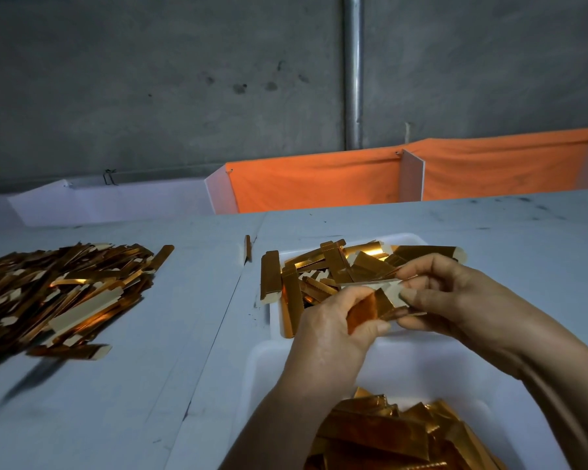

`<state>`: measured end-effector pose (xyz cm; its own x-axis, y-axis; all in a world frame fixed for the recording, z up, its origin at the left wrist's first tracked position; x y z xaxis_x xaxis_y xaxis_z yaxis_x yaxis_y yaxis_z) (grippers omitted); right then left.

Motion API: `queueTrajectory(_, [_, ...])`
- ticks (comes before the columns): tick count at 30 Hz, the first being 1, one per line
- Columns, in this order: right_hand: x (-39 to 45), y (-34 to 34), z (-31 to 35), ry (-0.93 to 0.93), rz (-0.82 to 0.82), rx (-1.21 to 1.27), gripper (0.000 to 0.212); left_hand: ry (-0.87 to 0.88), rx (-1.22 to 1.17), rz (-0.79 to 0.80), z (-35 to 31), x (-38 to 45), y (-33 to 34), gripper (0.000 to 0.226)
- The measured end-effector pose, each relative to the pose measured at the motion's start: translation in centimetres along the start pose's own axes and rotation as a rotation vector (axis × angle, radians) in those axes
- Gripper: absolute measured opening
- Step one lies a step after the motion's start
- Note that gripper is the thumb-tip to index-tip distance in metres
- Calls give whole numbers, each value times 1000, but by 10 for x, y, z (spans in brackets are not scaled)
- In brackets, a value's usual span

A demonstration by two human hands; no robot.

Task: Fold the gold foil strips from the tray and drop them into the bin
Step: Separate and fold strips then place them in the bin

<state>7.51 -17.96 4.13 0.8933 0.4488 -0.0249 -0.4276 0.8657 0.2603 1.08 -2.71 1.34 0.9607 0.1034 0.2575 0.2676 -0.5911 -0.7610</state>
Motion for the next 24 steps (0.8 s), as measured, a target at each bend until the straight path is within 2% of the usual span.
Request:
queueTrajectory(3, [0,-2,0,-14,27,-83,17,5,-23,47,1,1,1,41])
queueTrajectory(7, [1,-5,0,24,50,-16,19,17,-82,92,2,1,2,43])
queueTrajectory(12, [0,-5,-1,50,57,-81,21,21,-74,114,4,1,3,43])
queueTrajectory(21, [-5,-4,6,-19,194,-213,11,39,-132,131,3,1,2,32])
queueTrajectory(24, [-9,-2,8,-6,277,-238,25,54,-146,118,4,1,1,35])
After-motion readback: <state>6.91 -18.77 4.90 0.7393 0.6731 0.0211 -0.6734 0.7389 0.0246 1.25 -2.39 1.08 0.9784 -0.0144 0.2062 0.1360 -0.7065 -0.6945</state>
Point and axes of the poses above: each hand's wrist, its own x-axis towards the middle knuckle, its own y-axis out of the palm, z = x × y, the point moved 3 cm from there along x, towards the middle knuckle, and after that the axes turned 15 degrees about x, right-handed, at the moved point
